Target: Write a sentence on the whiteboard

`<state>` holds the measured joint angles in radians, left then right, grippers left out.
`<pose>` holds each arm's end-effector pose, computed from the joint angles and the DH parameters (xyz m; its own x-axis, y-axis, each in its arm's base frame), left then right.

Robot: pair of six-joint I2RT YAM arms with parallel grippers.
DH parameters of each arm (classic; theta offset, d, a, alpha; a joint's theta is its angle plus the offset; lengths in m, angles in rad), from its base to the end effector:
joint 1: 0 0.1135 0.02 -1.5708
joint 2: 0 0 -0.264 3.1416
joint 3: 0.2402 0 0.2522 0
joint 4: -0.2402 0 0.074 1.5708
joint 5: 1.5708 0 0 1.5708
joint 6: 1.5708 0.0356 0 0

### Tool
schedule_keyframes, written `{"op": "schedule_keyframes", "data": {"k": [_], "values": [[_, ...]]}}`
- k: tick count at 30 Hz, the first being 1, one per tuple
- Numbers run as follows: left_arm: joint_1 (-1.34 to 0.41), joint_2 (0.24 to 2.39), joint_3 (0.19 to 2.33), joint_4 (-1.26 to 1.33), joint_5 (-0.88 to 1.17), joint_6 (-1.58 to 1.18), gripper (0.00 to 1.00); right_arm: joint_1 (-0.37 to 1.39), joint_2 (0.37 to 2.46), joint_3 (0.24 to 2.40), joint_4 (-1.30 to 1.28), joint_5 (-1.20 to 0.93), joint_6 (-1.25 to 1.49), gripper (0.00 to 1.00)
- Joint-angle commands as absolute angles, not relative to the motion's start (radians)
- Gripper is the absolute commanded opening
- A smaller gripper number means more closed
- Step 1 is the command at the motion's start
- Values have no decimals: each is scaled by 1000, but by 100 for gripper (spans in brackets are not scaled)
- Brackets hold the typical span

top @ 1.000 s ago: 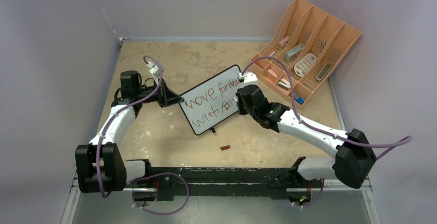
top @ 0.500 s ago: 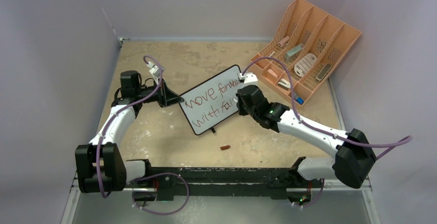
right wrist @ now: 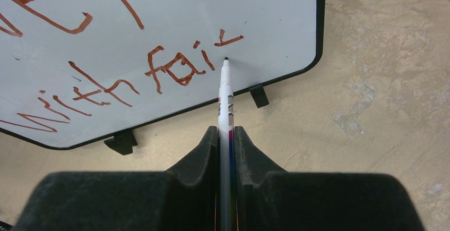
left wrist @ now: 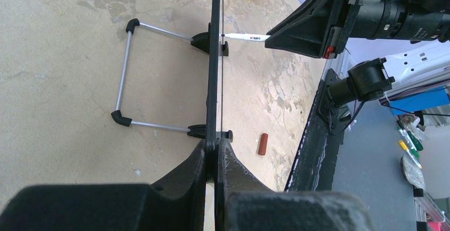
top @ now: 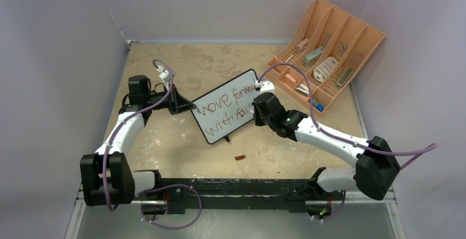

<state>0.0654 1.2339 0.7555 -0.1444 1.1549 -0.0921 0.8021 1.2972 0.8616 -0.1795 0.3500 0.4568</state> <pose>0.2512 -0.0162 0.2516 -0.6454 -0.0795 -0.7597 0.6585 0.4463 -0.6060 0.2061 0.1955 0.2567 -0.5720 0.0046 -0.8203 -0.2543 0.9497 0.1827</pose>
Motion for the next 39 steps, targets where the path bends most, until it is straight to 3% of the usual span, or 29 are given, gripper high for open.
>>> {"op": "schedule_keyframes", "data": {"k": [1, 39], "values": [[74, 1218, 771, -127, 1157, -71, 0, 798, 1305, 869, -179, 384, 480, 0], [74, 1218, 769, -126, 1162, -71, 0, 798, 1310, 949, -113, 413, 423, 0]]}}
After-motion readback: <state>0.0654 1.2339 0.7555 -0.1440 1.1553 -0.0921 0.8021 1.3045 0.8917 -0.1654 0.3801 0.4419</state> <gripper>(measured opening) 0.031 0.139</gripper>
